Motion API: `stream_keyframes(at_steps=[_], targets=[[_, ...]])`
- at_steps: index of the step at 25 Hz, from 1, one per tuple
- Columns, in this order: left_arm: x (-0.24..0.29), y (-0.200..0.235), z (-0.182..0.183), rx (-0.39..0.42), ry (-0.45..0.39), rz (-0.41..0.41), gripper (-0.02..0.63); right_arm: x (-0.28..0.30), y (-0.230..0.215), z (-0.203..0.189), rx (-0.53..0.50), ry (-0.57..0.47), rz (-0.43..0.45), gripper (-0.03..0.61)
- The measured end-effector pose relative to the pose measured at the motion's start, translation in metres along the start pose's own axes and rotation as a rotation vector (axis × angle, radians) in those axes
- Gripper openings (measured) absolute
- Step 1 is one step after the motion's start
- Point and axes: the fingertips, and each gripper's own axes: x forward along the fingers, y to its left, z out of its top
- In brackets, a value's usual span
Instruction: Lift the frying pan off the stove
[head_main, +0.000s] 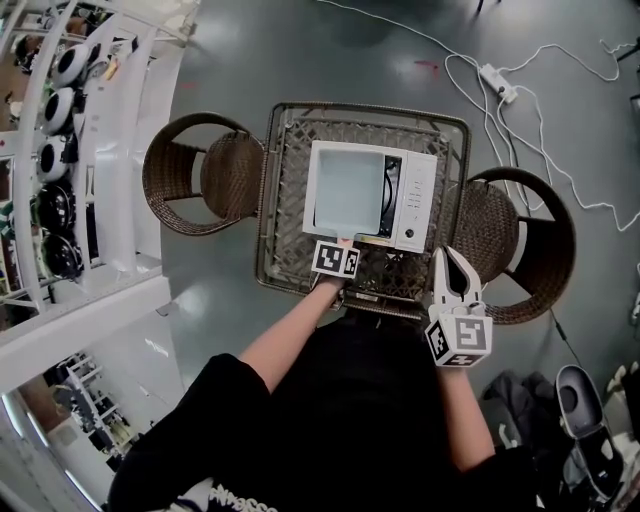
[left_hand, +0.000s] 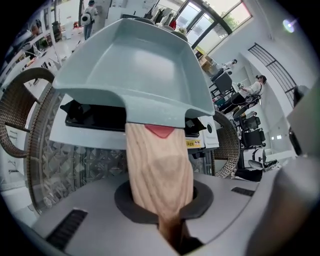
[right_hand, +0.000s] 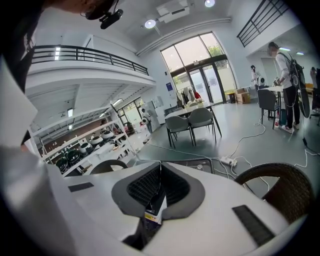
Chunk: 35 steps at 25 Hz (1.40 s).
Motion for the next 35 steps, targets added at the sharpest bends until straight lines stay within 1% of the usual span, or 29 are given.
stream_keyframes(at_steps=[4,11,16,19,24,29,35], targets=[[-0.002,0.001,0.001,0.007,-0.019,0.013,0.04,0.001,0.005,-0.004,-0.009,0.008,0.004,0.031],[-0.003,0.002,0.0,0.012,-0.012,0.012,0.037,0.0,0.012,-0.01,-0.021,0.009,0.013,0.031],[-0.005,0.004,0.001,0.046,0.001,0.02,0.035,-0.002,0.014,-0.015,-0.026,0.016,0.015,0.031],[-0.008,0.006,0.002,0.061,0.002,0.041,0.035,-0.003,0.017,-0.019,-0.028,0.026,0.021,0.031],[-0.015,0.009,0.003,0.041,-0.042,0.046,0.035,-0.005,0.026,-0.019,-0.045,0.029,0.042,0.031],[-0.027,0.006,0.006,0.042,-0.083,0.049,0.035,-0.011,0.026,-0.023,-0.043,0.027,0.039,0.031],[-0.059,-0.003,0.015,0.061,-0.184,0.059,0.035,-0.015,0.037,-0.018,-0.066,0.014,0.044,0.031]])
